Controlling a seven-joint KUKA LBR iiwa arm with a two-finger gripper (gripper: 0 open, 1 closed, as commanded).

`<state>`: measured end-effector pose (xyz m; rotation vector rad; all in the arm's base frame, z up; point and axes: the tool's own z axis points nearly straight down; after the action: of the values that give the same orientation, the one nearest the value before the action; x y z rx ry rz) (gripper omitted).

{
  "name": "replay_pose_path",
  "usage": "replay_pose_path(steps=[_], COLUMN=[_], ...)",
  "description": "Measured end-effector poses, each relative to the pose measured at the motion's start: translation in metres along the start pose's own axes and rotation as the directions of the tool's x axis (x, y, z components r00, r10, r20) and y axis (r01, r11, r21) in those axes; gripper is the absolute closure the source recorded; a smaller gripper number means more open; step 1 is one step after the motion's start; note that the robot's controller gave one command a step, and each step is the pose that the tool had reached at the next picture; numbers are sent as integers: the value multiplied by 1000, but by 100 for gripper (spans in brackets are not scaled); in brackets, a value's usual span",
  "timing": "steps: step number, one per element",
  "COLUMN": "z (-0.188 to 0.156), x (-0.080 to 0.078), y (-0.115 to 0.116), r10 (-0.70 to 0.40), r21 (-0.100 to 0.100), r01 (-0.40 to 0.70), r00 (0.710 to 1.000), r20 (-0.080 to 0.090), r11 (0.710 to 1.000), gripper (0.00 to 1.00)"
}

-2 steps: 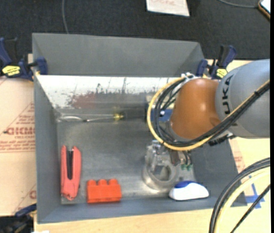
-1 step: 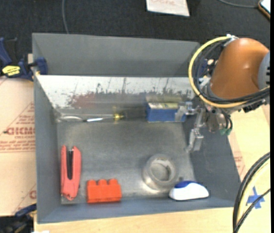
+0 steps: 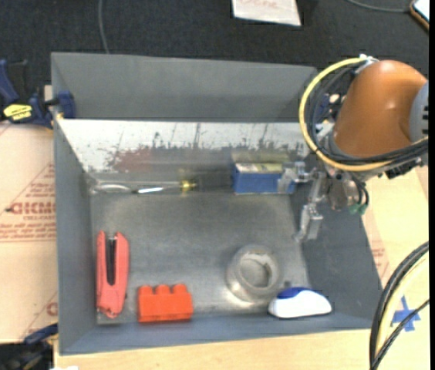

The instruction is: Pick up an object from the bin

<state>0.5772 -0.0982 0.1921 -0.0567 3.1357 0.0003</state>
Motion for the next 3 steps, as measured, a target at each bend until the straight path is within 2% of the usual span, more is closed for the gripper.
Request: replay_pose_path(steps=[1,2,3], z=[53,31,87], x=[76,-17,61], y=[9,74,81], r10=[166,133,323], r21=[0,-3,4], r01=[-166,-133,-323], r00=[986,991,946], r20=[3,21,-14], r11=[986,991,946], gripper=[0,0,0])
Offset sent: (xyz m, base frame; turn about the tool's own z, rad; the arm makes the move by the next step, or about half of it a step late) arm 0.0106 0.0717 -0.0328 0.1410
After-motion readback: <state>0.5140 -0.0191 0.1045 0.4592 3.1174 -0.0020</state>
